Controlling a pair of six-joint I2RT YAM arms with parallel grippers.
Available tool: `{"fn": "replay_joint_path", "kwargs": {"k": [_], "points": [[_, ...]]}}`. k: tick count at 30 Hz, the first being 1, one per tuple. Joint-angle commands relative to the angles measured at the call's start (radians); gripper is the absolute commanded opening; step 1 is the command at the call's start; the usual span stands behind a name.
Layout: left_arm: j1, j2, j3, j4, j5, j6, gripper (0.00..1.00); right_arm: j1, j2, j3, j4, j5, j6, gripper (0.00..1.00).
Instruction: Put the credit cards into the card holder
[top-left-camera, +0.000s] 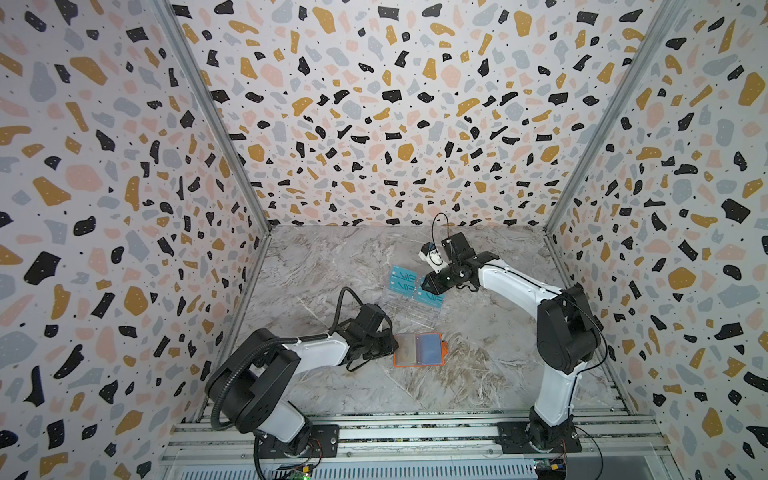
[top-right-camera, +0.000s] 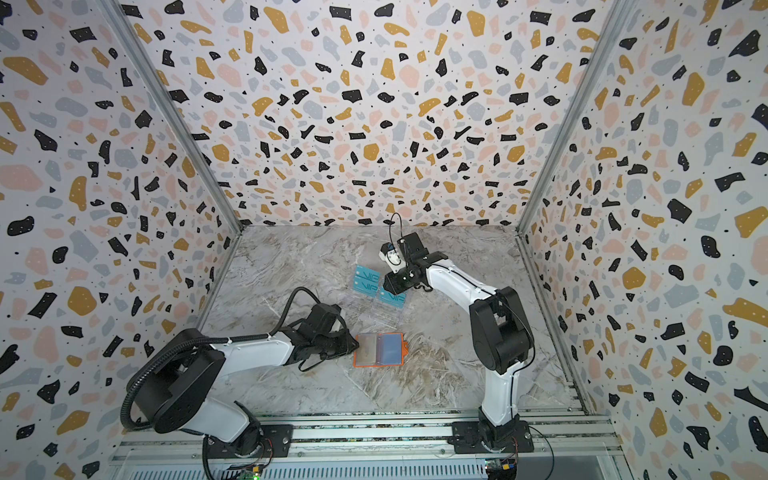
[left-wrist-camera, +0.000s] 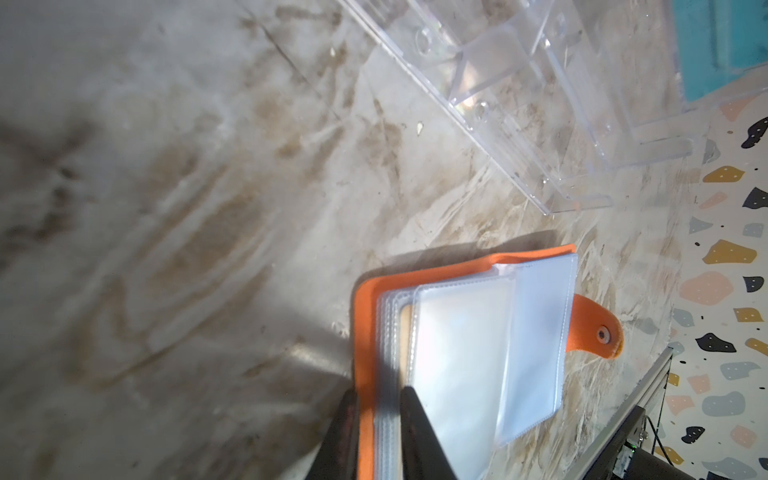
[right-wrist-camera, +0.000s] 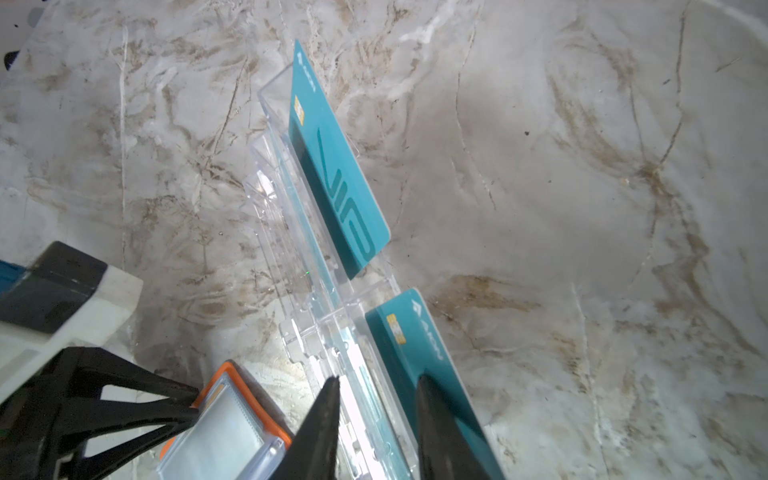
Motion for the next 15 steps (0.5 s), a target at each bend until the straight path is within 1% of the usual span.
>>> {"fn": "replay_joint_path", "kwargs": {"k": [1,3,6,9,15], "points": [[-0.005,0.02,0.0,-0.015,0.0,0.011,0.22,0.013,-0.006,0.027,-0.035,0.004,-0.024,0.34],[-0.005,0.018,0.001,-0.013,0.001,0.01,0.22,0.02,-0.003,0.025,-0.042,0.004,-0.029,0.33],[-0.005,0.012,-0.002,-0.008,-0.002,0.006,0.22,0.029,-0.007,0.019,-0.046,0.001,-0.033,0.28],[-0.005,0.009,-0.002,-0.011,-0.004,0.009,0.22,0.034,-0.013,0.016,-0.048,0.001,-0.038,0.24],[-0.005,0.003,-0.008,-0.011,-0.004,0.01,0.22,0.034,-0.013,0.014,-0.059,-0.003,-0.048,0.21]]}}
